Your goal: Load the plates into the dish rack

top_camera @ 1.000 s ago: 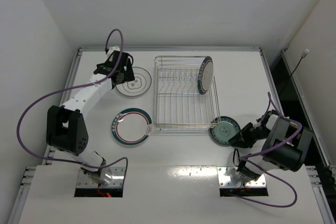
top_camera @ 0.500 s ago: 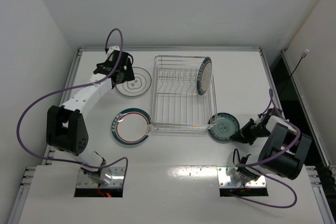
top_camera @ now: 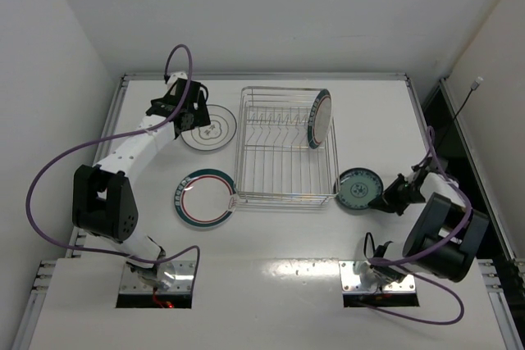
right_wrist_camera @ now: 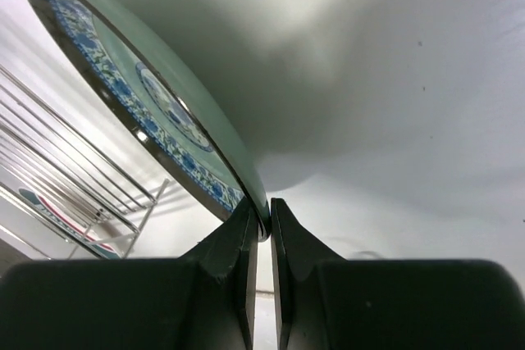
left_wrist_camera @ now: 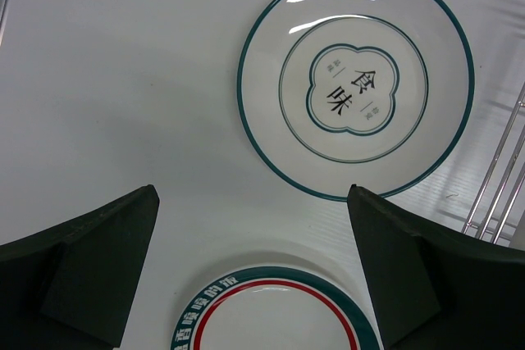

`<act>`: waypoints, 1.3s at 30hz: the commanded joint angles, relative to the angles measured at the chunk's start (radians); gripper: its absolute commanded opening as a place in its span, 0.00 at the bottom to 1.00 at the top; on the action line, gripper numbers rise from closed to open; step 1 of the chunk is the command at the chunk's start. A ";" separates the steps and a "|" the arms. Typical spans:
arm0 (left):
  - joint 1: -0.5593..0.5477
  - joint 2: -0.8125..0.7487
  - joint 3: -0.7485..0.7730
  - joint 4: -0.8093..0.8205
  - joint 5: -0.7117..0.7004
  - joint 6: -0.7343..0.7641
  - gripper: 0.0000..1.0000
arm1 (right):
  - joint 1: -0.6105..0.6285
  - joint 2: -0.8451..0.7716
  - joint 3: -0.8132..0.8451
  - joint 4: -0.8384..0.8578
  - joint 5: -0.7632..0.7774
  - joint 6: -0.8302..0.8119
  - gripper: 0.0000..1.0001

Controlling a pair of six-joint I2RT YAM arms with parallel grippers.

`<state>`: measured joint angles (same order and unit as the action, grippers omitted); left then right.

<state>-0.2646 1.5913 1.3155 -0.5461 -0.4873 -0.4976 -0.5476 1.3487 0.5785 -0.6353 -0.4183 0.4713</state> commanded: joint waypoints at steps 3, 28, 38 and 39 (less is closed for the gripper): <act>0.004 0.007 0.037 0.003 -0.013 0.004 1.00 | 0.003 0.041 0.085 0.016 0.000 0.007 0.00; 0.004 -0.002 0.037 0.003 -0.013 0.004 1.00 | 0.308 -0.083 0.533 0.022 0.321 0.159 0.00; 0.004 -0.002 0.037 0.003 -0.004 0.004 1.00 | 0.632 0.023 0.773 -0.040 0.644 0.168 0.00; 0.004 -0.002 0.037 0.003 -0.004 0.004 1.00 | 0.653 0.038 0.808 -0.053 0.660 0.168 0.00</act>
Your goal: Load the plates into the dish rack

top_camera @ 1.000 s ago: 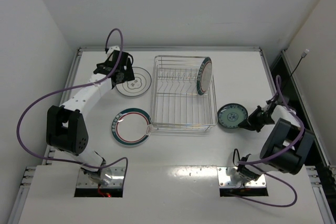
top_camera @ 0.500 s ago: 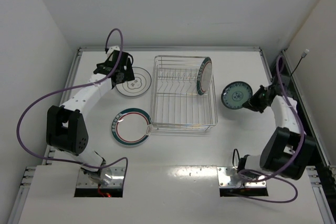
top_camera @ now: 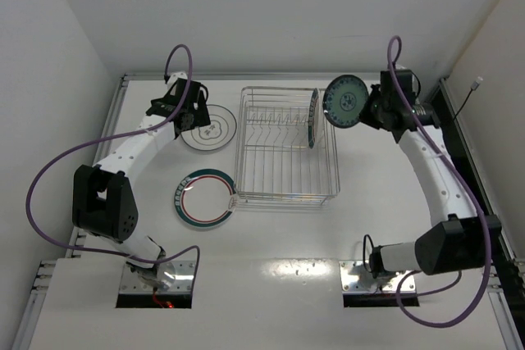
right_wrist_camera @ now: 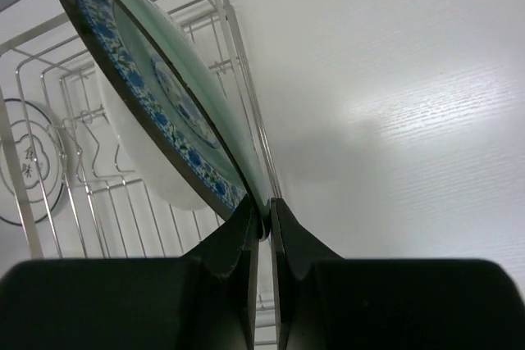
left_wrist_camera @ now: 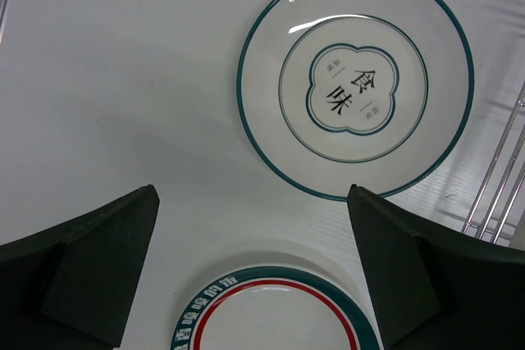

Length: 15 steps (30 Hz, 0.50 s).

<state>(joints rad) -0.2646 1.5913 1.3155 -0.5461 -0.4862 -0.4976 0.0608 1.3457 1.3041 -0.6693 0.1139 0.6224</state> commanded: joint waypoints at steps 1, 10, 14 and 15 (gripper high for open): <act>0.004 -0.002 0.037 0.003 -0.005 0.004 1.00 | 0.083 0.073 0.099 -0.033 0.166 0.017 0.00; 0.004 -0.002 0.037 0.003 -0.005 0.004 1.00 | 0.224 0.171 0.211 -0.064 0.311 0.008 0.00; 0.004 -0.002 0.037 0.003 -0.005 0.004 1.00 | 0.260 0.205 0.247 -0.104 0.368 -0.001 0.00; 0.004 -0.002 0.037 0.003 -0.005 0.004 1.00 | 0.260 0.205 0.247 -0.104 0.388 -0.001 0.00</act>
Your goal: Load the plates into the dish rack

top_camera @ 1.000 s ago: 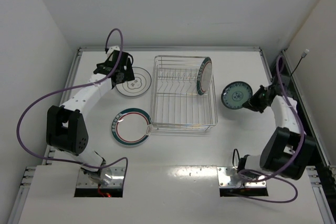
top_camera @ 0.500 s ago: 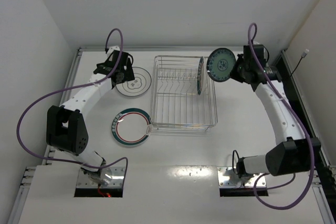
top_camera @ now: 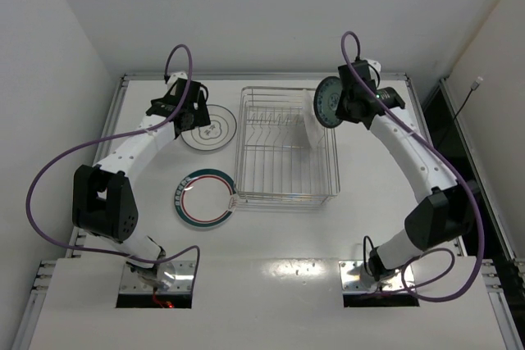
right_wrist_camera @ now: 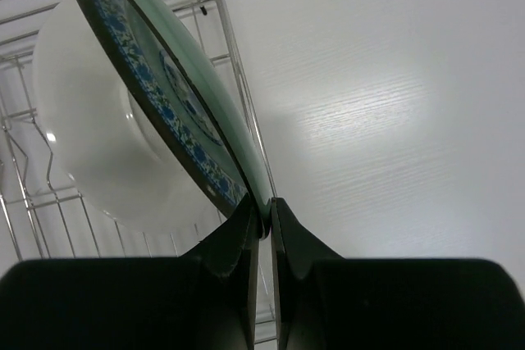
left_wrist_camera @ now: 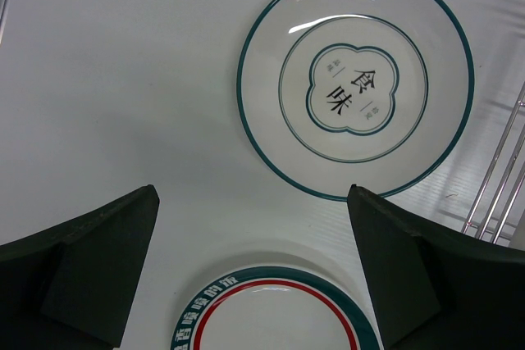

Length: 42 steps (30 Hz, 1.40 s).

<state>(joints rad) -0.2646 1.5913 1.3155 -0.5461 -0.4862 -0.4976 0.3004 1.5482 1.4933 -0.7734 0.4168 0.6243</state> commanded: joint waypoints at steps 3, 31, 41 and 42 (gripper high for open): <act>0.004 -0.002 0.037 0.003 -0.005 0.004 1.00 | 0.040 0.013 0.058 -0.010 0.106 -0.003 0.00; 0.004 0.007 0.047 0.003 -0.005 0.004 1.00 | 0.355 0.279 0.432 -0.144 0.191 0.006 0.00; 0.004 0.007 0.047 0.003 -0.005 0.004 1.00 | 0.332 0.296 0.430 -0.254 0.425 0.015 0.00; 0.004 0.007 0.047 0.003 -0.005 0.004 1.00 | 0.332 0.296 0.430 -0.254 0.439 0.015 0.00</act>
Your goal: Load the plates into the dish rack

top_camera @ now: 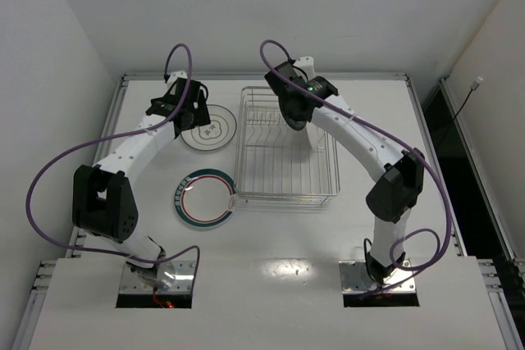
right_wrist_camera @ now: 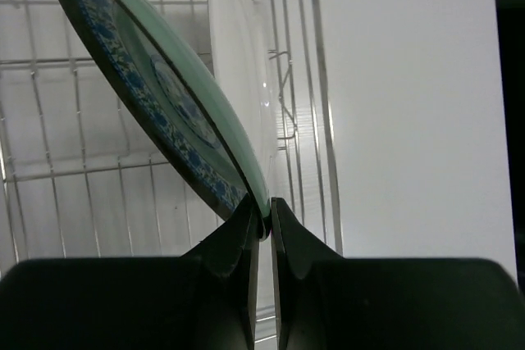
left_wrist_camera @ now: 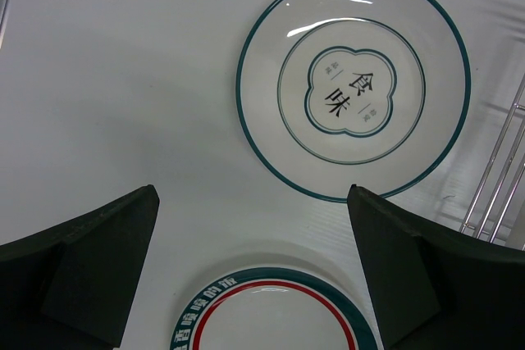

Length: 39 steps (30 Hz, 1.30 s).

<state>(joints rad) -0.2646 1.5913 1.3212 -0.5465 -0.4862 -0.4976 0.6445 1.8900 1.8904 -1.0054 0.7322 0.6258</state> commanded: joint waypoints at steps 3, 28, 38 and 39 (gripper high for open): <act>0.004 0.007 0.041 0.003 -0.005 0.004 1.00 | -0.032 -0.057 0.024 -0.047 0.156 0.014 0.00; 0.004 0.007 0.041 0.003 -0.005 0.004 1.00 | -0.092 0.041 -0.045 -0.055 0.127 0.005 0.00; 0.004 0.007 0.041 0.003 -0.005 0.004 1.00 | -0.101 0.123 -0.036 -0.055 0.087 0.054 0.00; 0.004 -0.002 0.041 0.003 -0.005 0.004 1.00 | -0.101 0.123 -0.045 -0.055 0.087 0.054 0.00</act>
<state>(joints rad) -0.2646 1.5913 1.3212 -0.5465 -0.4862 -0.4980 0.5533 2.0003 1.8462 -1.0897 0.8444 0.6395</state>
